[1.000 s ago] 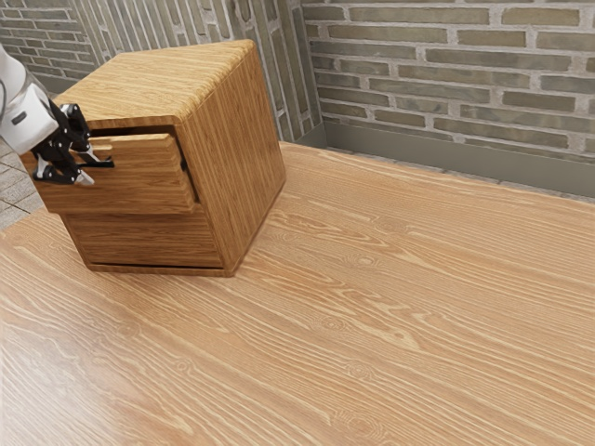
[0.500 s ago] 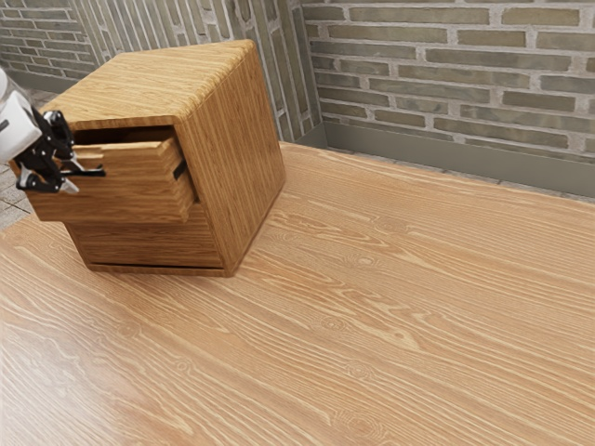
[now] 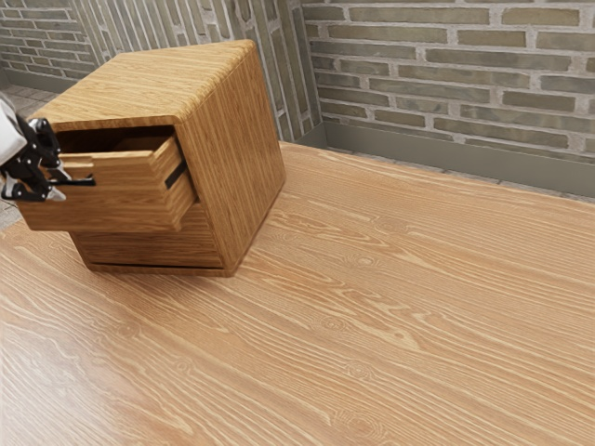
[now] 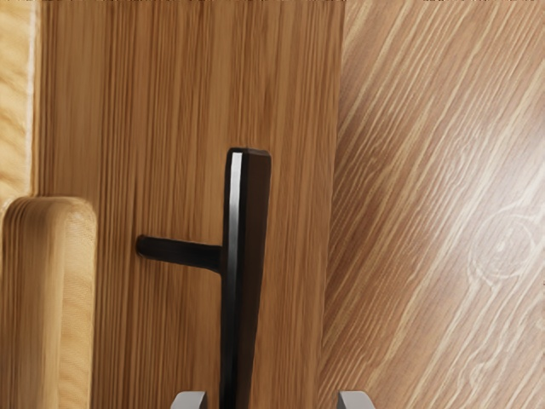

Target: Pull the drawer handle with one arm to open the drawer

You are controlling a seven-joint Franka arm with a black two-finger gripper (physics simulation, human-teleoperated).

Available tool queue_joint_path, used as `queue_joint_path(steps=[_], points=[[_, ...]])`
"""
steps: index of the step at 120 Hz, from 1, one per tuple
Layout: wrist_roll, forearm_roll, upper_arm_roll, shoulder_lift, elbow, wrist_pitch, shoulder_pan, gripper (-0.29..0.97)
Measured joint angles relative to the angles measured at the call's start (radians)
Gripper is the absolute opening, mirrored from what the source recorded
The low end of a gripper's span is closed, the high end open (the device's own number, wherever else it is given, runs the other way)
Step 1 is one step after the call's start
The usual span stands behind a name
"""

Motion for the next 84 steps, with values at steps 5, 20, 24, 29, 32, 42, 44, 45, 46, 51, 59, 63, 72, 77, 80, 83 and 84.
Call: queue_joint_path(steps=[5, 20, 24, 29, 32, 42, 44, 45, 46, 51, 59, 63, 72, 77, 80, 83, 84], points=[[0.0, 0.0, 0.0, -0.004, -0.006, 0.0, 0.0, 0.13], [0.0, -0.001, 0.001, -0.023, -0.027, 0.001, -0.002, 0.13], [0.0, -0.001, 0.003, -0.029, -0.033, 0.001, -0.004, 0.13], [-0.001, -0.001, 0.006, -0.035, -0.04, 0.001, -0.003, 0.14], [-0.001, -0.001, 0.008, -0.038, -0.043, 0.001, -0.002, 0.14], [-0.001, -0.001, 0.017, -0.042, -0.048, 0.001, 0.0, 0.14], [-0.001, -0.001, 0.019, -0.042, -0.048, 0.001, 0.0, 0.14], [-0.001, -0.001, 0.019, -0.042, -0.049, 0.001, 0.0, 0.14], [-0.001, -0.001, 0.02, -0.042, -0.049, 0.001, 0.0, 0.14], [-0.001, 0.0, 0.021, -0.048, -0.054, 0.001, 0.0, 0.14], [-0.001, -0.001, 0.023, -0.067, -0.07, 0.002, -0.001, 0.13], [0.0, -0.001, 0.023, -0.075, -0.079, 0.002, -0.001, 0.13], [0.0, -0.001, 0.027, -0.096, -0.097, 0.002, -0.002, 0.13], [0.0, 0.0, 0.032, -0.108, -0.107, 0.002, -0.003, 0.13], [0.0, 0.0, 0.034, -0.116, -0.114, 0.002, -0.003, 0.13], [0.0, 0.0, 0.035, -0.122, -0.121, 0.002, -0.003, 0.13], [0.0, 0.0, 0.035, -0.124, -0.123, 0.002, -0.003, 0.13]])
